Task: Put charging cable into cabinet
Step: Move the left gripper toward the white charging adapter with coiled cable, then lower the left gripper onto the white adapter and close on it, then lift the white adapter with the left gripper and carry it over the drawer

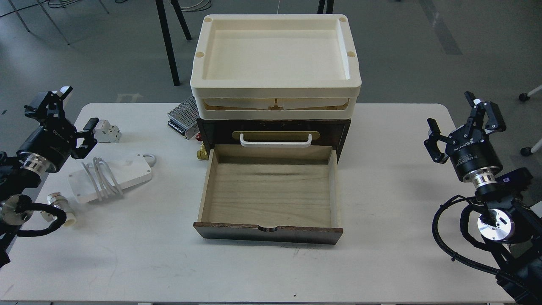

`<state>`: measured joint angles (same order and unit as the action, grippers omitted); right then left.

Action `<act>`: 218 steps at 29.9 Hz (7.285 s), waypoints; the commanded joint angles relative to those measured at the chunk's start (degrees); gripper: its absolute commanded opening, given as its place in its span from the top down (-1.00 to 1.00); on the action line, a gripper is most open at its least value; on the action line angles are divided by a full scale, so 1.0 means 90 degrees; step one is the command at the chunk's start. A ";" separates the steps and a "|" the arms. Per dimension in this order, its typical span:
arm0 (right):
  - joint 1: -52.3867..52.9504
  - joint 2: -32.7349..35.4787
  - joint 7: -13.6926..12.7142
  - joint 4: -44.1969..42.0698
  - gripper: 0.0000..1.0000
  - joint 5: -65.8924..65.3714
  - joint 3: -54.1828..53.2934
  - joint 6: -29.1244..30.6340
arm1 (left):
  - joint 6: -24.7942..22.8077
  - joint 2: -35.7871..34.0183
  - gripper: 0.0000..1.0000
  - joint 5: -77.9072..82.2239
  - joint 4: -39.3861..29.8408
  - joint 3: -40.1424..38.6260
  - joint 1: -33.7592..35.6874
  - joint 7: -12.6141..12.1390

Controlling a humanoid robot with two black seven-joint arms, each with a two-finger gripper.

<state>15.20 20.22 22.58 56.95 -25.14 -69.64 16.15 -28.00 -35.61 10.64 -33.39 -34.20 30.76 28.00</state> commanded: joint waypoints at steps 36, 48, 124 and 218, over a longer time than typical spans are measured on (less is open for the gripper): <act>0.0000 0.0000 0.0001 0.0000 -0.99 0.0000 0.0003 0.0012 | 0.0845 -0.2546 -0.95 0.8092 -0.0253 0.0108 0.1162 0.0000; 0.0000 0.0000 0.0001 0.0000 -0.99 0.0000 0.0023 0.0041 | 0.0884 -0.2685 -0.98 0.8662 -0.1251 0.1260 0.1172 0.0000; 0.0000 0.0000 0.0001 0.0000 -0.99 0.0000 0.0023 0.0041 | 0.3608 -0.0907 0.35 0.8496 -0.0636 0.3096 0.0673 0.0000; 0.0000 0.0000 0.0001 -0.0009 -0.99 0.0000 0.0023 -0.0007 | 0.0415 -0.2597 1.00 0.6639 -0.6622 0.1796 0.4395 0.0000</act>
<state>15.21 20.22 22.59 56.89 -25.14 -69.43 16.08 -24.94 -60.91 67.91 -92.89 -22.20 70.87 28.01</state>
